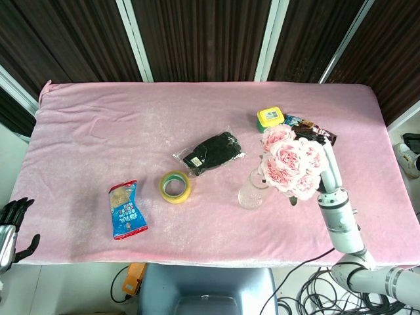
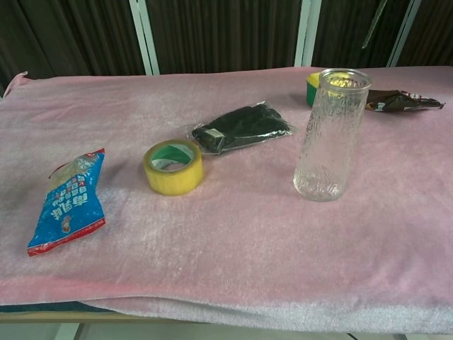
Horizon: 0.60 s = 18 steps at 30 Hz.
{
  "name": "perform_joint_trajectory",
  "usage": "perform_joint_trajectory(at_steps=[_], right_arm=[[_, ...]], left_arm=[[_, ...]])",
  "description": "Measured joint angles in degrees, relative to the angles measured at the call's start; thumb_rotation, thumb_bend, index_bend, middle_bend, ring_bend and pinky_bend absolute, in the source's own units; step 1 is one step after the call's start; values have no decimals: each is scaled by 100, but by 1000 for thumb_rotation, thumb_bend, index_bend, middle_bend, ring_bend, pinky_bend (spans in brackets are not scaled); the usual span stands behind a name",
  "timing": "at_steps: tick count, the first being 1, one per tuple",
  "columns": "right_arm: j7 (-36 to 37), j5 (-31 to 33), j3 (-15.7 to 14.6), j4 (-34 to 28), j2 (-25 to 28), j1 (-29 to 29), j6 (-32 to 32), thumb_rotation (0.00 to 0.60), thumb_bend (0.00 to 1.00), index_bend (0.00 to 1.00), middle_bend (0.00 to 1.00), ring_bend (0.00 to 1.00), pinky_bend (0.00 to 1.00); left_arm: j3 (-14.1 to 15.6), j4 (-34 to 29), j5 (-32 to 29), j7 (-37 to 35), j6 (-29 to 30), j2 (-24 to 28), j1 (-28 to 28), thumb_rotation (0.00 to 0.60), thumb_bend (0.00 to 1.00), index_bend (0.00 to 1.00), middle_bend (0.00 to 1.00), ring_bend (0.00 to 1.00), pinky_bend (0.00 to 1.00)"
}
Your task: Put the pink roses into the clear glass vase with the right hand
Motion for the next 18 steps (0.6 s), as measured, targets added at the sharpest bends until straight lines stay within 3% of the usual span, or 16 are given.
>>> perform_joint_trajectory(at_steps=[6, 18], right_arm=[[522, 42, -46, -167, 94, 92, -271, 600, 358, 804, 675, 704, 767], [1188, 346, -55, 98, 68, 231, -723, 600, 357, 804, 675, 704, 767]], left_arm=[[1, 5, 11, -37, -6, 12, 1, 600, 365, 130, 84, 67, 259], [-11, 5, 11, -98, 34, 35, 28, 600, 365, 130, 85, 67, 259]])
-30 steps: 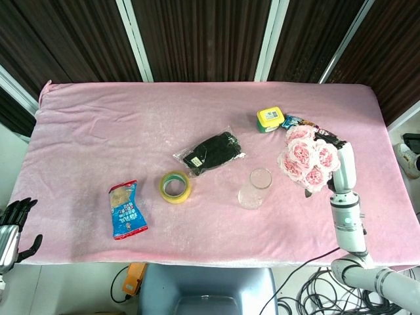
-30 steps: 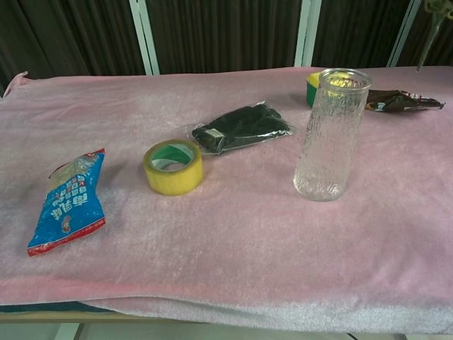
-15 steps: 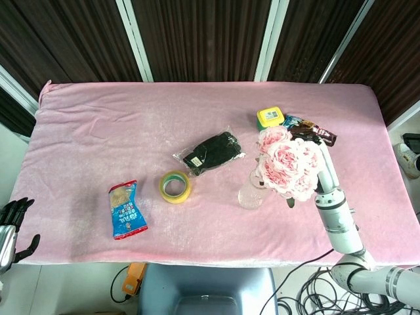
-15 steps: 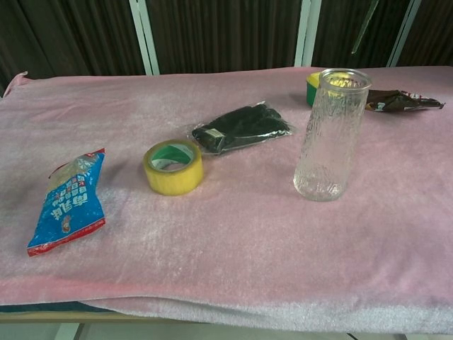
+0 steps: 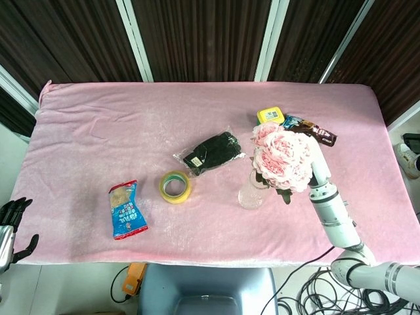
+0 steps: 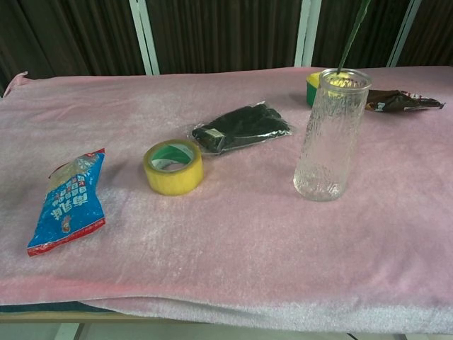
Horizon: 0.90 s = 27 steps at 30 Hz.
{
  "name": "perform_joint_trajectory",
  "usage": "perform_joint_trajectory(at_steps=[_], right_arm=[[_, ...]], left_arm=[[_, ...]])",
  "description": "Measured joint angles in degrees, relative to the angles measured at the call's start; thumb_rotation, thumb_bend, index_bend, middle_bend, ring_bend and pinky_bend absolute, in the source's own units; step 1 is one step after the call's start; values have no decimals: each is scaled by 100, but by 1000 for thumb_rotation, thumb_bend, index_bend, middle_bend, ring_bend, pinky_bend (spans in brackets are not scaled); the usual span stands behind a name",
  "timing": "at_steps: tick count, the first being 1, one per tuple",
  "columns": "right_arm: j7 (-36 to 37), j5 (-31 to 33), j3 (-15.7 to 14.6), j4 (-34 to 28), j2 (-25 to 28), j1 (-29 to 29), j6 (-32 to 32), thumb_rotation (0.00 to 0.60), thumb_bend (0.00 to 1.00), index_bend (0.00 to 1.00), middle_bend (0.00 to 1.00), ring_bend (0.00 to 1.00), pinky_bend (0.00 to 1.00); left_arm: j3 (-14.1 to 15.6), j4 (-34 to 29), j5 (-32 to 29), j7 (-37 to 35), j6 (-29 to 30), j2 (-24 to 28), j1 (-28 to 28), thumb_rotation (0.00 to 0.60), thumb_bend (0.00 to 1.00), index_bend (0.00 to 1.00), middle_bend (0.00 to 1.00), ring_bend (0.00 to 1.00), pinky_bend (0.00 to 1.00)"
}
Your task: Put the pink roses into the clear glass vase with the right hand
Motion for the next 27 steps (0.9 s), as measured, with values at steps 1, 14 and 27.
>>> perform_joint_trajectory(at_steps=[1, 14, 27], right_arm=[[34, 22, -2, 45, -16, 11, -30, 600, 357, 804, 675, 704, 767], [717, 225, -126, 656, -230, 158, -574, 600, 358, 803, 675, 704, 767], [1430, 173, -515, 1543, -534, 285, -1189, 600, 356, 381, 344, 203, 290]], left_arm=[[-4, 1, -10, -1, -3, 0, -1, 600, 365, 130, 85, 67, 259], [-42, -4, -96, -44, -37, 20, -4, 600, 365, 130, 84, 67, 260], [-41, -20, -113, -31, -82, 28, -16, 600, 364, 130, 84, 67, 260]])
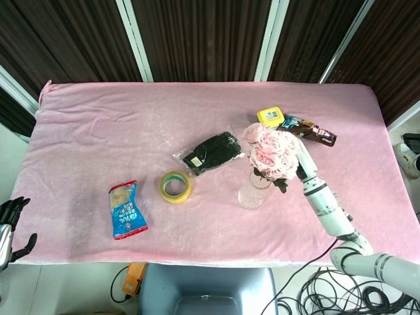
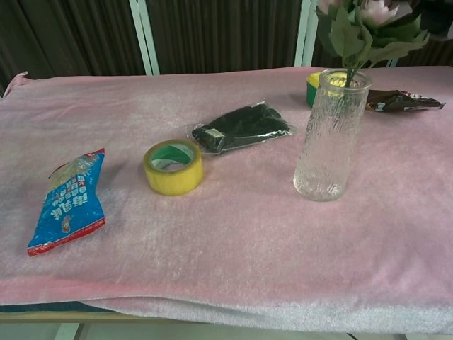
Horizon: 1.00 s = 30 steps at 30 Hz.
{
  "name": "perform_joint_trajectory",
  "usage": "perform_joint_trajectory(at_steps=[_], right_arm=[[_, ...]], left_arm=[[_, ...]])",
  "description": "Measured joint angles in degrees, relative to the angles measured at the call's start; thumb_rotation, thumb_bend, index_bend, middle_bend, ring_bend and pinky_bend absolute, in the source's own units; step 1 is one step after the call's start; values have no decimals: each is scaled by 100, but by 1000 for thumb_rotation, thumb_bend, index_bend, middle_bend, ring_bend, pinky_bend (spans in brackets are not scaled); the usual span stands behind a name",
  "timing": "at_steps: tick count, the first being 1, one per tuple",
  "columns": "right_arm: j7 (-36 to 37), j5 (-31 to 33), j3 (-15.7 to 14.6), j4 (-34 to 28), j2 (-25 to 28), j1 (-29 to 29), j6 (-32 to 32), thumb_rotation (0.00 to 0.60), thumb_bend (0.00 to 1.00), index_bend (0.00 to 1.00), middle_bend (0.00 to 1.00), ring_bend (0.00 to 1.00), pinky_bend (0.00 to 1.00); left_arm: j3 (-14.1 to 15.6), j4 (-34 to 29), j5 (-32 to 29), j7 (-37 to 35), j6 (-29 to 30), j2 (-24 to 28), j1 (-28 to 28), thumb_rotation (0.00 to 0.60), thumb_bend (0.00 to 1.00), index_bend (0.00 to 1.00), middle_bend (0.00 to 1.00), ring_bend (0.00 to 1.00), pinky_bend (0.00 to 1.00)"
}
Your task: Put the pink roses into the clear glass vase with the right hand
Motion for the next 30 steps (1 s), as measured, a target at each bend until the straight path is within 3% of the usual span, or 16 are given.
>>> perform_joint_trajectory(at_steps=[4, 11, 22, 30], right_arm=[[671, -255, -193, 305, -11, 94, -157, 600, 356, 238, 197, 65, 160], [1084, -596, -524, 873, -136, 203, -178, 600, 301, 139, 118, 1, 108], [754, -803, -761, 763, 49, -38, 356, 600, 215, 60, 58, 0, 60], [277, -1030, -1184, 559, 433, -734, 1170, 600, 132, 0, 3, 0, 17]], left_arm=[[11, -21, 29, -13, 10, 20, 5, 600, 365, 130, 85, 68, 260], [8, -10, 28, -5, 13, 11, 6, 600, 365, 130, 84, 67, 260], [12, -9, 47, 3, 13, 3, 4, 600, 364, 130, 85, 67, 260], [18, -12, 63, 21, -14, -7, -14, 600, 365, 130, 84, 67, 260]])
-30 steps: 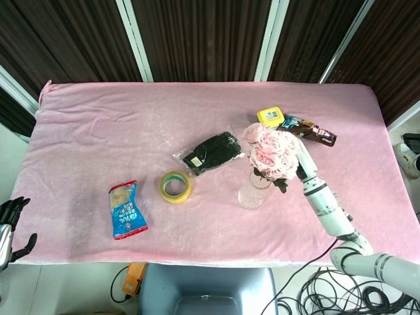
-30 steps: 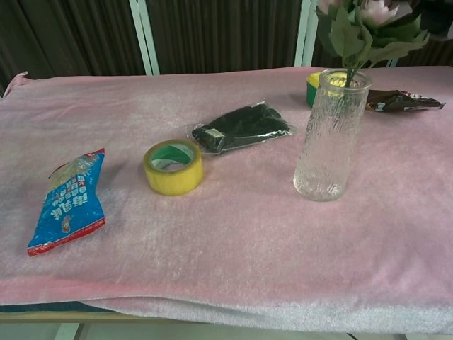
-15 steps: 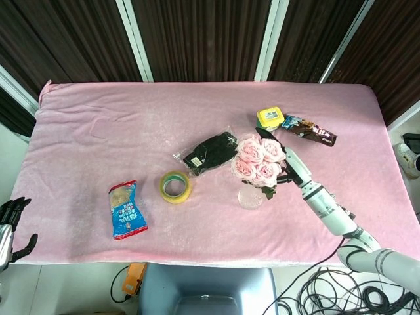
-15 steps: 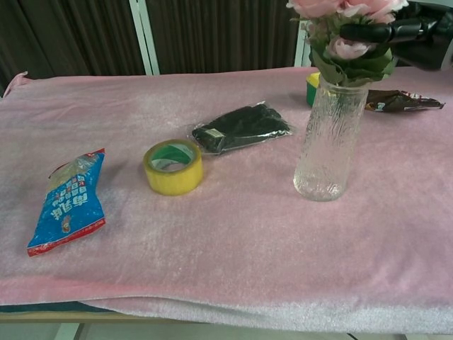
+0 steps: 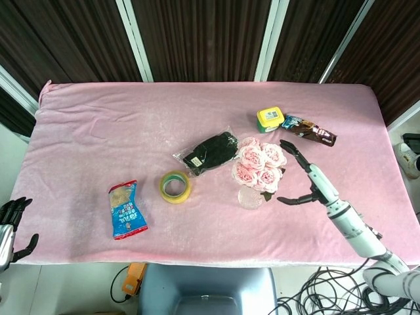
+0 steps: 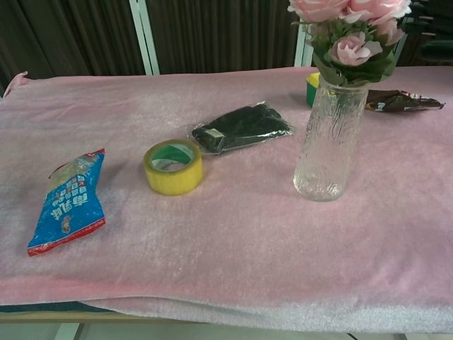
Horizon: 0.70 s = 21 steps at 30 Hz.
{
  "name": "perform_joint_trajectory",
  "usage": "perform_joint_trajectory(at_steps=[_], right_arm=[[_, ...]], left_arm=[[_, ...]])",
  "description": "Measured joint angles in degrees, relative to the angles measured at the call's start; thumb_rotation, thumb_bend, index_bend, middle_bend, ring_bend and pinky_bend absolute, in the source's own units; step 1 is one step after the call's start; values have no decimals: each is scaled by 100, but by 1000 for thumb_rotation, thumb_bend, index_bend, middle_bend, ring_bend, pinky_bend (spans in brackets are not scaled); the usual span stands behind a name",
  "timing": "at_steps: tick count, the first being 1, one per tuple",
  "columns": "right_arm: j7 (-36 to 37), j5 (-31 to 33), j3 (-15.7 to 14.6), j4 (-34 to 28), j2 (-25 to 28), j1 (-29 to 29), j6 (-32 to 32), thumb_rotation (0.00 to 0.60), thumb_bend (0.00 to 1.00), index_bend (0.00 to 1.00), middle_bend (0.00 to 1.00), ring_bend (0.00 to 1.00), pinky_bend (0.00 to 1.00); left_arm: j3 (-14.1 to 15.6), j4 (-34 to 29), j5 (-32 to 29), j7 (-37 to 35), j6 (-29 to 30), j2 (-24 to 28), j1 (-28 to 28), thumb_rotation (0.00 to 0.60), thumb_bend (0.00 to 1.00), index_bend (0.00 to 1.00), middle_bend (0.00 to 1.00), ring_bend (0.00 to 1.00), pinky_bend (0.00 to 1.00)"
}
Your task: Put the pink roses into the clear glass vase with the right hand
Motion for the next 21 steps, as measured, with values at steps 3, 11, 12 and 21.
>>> perform_joint_trajectory(at_steps=[3, 11, 12, 21], right_arm=[[-158, 35, -112, 15, 79, -289, 224, 600, 131, 0, 0, 0, 10], [-1778, 432, -230, -70, 117, -899, 431, 600, 130, 0, 0, 0, 12], [-2073, 495, -244, -116, 117, -977, 446, 600, 130, 0, 0, 0, 14], [-5563, 1282, -137, -396, -188, -1684, 820, 600, 130, 0, 0, 0, 79]], left_arm=[[7, 2, 11, 13, -25, -6, -13, 600, 365, 130, 85, 67, 260], [16, 14, 43, 99, -35, -49, -37, 600, 364, 130, 85, 67, 260], [13, 22, 44, 113, -32, -59, -40, 600, 364, 130, 85, 67, 260], [-20, 53, -48, 270, -68, -144, -76, 600, 365, 131, 86, 68, 260]])
